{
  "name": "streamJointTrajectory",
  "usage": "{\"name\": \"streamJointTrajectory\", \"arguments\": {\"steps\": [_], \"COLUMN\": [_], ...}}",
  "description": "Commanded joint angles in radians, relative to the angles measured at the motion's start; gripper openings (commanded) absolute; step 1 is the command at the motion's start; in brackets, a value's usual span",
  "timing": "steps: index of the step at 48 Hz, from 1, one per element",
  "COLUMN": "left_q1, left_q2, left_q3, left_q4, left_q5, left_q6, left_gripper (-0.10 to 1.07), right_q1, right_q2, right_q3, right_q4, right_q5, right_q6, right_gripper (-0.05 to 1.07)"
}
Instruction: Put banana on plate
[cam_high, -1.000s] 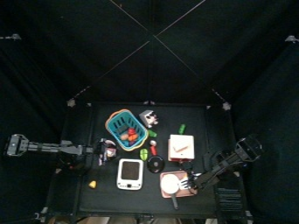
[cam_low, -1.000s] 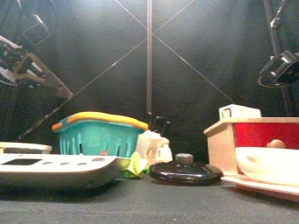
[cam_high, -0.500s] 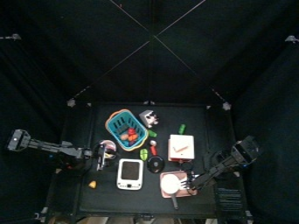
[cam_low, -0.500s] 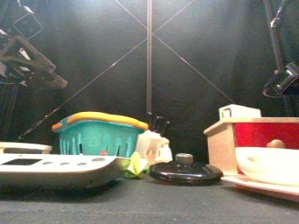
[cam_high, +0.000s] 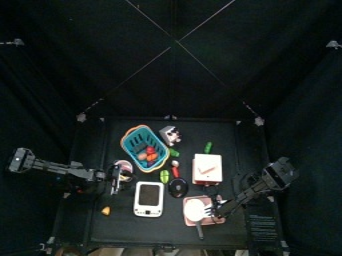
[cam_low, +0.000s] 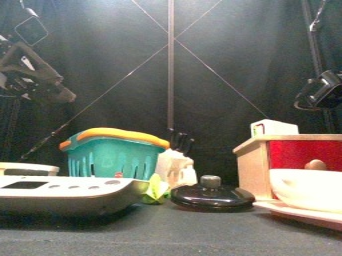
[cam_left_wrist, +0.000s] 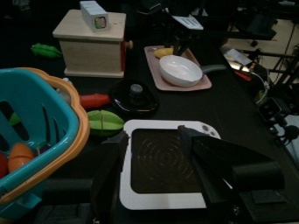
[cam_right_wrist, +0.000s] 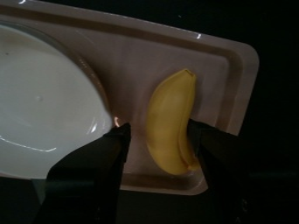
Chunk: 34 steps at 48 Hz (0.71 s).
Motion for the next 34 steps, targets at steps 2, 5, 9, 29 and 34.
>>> {"name": "streamJointTrajectory", "arguments": {"steps": [2,5,9,29,34], "left_q1": [-0.002,-0.002,-0.002,-0.002,-0.002], "left_q2": [0.002,0.002,0.002,0.002,0.002], "left_q3": [-0.014,-0.014,-0.014,-0.014,-0.014], "left_q4": [-0.002,-0.002,-0.002,-0.002,-0.002], "left_q5": [-0.009,-0.009,-0.009,-0.009,-0.009], "left_q6": [0.0,0.0,0.0,0.0,0.0], "left_gripper": [0.87,0.87,0.87,0.87,0.87], "right_q1": [-0.009,-0.014,-0.017,-0.012,-0.014], "right_q2": [-0.034,-0.032,-0.034,-0.086,-0.089], "right_q3": [-0.04,-0.049,-0.052,-0.054,-0.055], "right_q4": [-0.017,-0.023,-0.026,-0.041,-0.081], "right_q5": [0.014,0.018,0.026,0.094,0.089], "right_q6": [0.0,-0.011,-0.014,-0.009,-0.012], "right_gripper": [0.88,0.88,0.88,0.88,0.88]}}
